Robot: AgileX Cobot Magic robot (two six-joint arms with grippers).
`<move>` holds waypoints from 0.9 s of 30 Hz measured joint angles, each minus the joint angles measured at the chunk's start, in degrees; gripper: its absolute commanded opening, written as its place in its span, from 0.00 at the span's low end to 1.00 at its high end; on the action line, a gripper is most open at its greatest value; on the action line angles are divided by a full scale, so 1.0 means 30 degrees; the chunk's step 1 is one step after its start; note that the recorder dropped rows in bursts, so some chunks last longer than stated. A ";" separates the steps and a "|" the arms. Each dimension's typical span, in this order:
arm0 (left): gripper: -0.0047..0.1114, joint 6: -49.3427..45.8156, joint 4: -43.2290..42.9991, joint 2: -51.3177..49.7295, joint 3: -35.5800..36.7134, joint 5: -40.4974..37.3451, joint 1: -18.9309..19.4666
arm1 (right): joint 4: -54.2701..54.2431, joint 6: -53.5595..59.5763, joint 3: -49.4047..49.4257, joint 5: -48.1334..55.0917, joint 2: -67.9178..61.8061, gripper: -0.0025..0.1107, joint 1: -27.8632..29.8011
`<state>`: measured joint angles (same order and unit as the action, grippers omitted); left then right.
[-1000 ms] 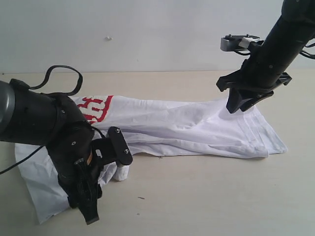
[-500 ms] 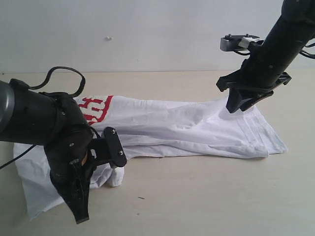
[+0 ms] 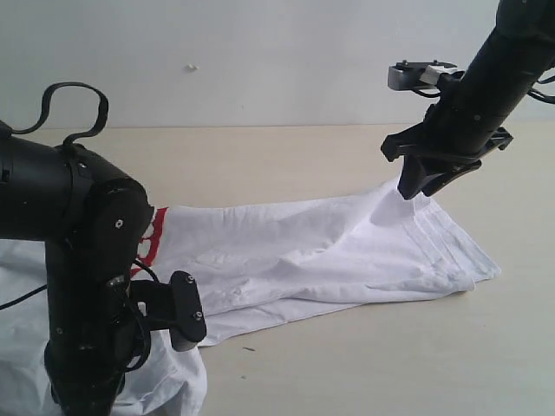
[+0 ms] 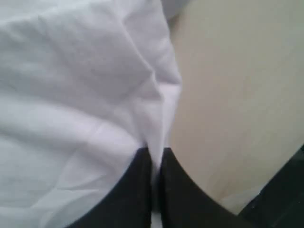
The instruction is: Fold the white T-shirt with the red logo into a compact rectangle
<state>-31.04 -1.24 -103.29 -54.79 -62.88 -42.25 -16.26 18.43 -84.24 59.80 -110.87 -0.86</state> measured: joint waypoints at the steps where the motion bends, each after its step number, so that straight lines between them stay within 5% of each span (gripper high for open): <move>1: 0.04 -0.0052 -0.0065 0.0000 0.0000 0.0000 0.0000 | -0.0040 0.0000 0.0000 0.0000 0.0000 0.33 0.0000; 10: 0.04 0.0285 -0.2966 0.1235 -0.0363 0.0086 0.0413 | -0.0161 0.0076 0.0000 0.0040 0.0000 0.33 0.0000; 18: 0.04 -0.0435 -0.6733 0.3739 -0.0760 0.4376 0.0548 | -0.0161 0.0110 0.0000 0.0002 0.0000 0.33 0.0000; 23: 0.04 -0.0435 -0.8264 0.3739 -0.0760 0.9374 0.2352 | -0.0161 0.0110 0.0000 -0.0357 0.0000 0.33 0.0000; 27: 0.04 -0.1152 -0.6849 0.3427 -0.0760 1.0746 0.3804 | -0.0161 0.0440 0.0000 -0.0686 0.0000 0.33 0.0000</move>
<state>-34.50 -21.79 -93.01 -57.07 -30.64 -30.83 -16.74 19.75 -84.24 57.74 -110.87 -0.86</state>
